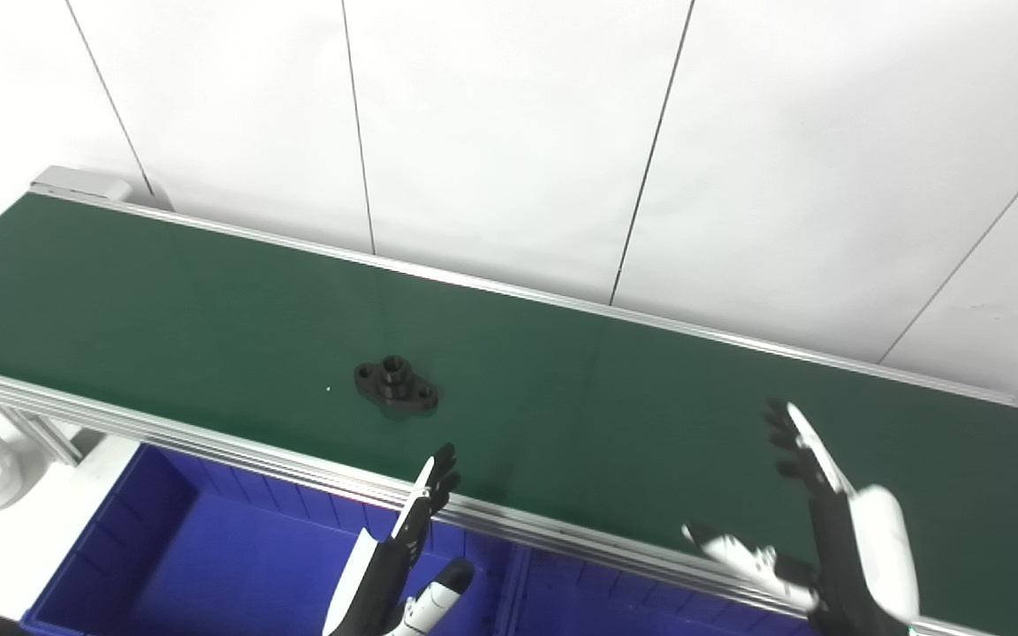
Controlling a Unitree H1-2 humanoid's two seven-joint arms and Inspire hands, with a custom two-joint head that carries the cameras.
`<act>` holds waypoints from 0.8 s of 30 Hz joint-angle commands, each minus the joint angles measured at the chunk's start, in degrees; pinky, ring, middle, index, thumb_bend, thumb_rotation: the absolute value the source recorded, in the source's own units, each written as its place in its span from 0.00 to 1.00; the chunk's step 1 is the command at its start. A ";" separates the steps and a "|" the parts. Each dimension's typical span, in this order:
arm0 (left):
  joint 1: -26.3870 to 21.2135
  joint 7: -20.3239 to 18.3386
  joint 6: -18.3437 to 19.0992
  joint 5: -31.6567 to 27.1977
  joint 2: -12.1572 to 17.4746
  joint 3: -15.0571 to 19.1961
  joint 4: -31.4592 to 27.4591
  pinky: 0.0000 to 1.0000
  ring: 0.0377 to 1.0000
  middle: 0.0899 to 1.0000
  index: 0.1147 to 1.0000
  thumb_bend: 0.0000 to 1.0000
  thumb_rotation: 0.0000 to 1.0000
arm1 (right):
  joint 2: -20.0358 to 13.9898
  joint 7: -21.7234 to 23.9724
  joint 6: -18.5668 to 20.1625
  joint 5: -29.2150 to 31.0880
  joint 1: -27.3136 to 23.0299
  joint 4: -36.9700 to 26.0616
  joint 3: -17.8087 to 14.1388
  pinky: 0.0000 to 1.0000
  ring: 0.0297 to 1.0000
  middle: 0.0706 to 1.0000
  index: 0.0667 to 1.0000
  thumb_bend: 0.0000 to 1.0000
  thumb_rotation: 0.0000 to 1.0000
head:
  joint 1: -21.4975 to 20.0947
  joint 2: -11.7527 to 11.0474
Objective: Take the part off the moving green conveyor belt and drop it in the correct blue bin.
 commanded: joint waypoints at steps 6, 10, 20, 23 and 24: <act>-0.69 -0.14 -1.45 -0.26 0.01 0.03 -0.50 0.97 0.97 1.00 1.00 0.49 0.90 | -0.14 0.72 5.32 -6.74 -8.73 4.85 3.34 0.67 0.78 0.82 0.88 0.89 0.68 | -0.10 -0.08; -0.69 -0.06 -1.75 0.14 -0.07 -0.13 -0.17 0.96 0.96 1.00 1.00 0.48 0.90 | -0.47 0.94 7.63 -9.73 -13.01 8.50 5.42 0.68 0.77 0.80 0.87 0.92 0.66 | 0.03 0.00; -0.71 0.38 -1.62 1.12 -0.85 -0.47 -0.24 0.94 0.95 0.98 1.00 0.48 0.91 | -0.46 0.74 11.75 -14.85 -22.05 18.88 11.45 0.67 0.77 0.81 0.87 0.94 0.61 | 1.00 -0.07; -0.74 0.29 -1.65 0.90 -0.93 -0.58 -0.26 0.94 0.95 0.98 1.00 0.46 0.90 | -0.37 0.32 12.65 -15.83 -24.23 22.01 13.15 0.66 0.76 0.81 0.87 0.96 0.60 | 1.12 -0.13; -0.76 0.31 -1.80 0.95 -0.95 -0.64 -0.17 0.93 0.95 0.98 1.00 0.46 0.90 | -0.34 0.15 12.89 -16.19 -24.89 23.04 13.73 0.66 0.76 0.81 0.87 0.96 0.60 | 1.34 -0.20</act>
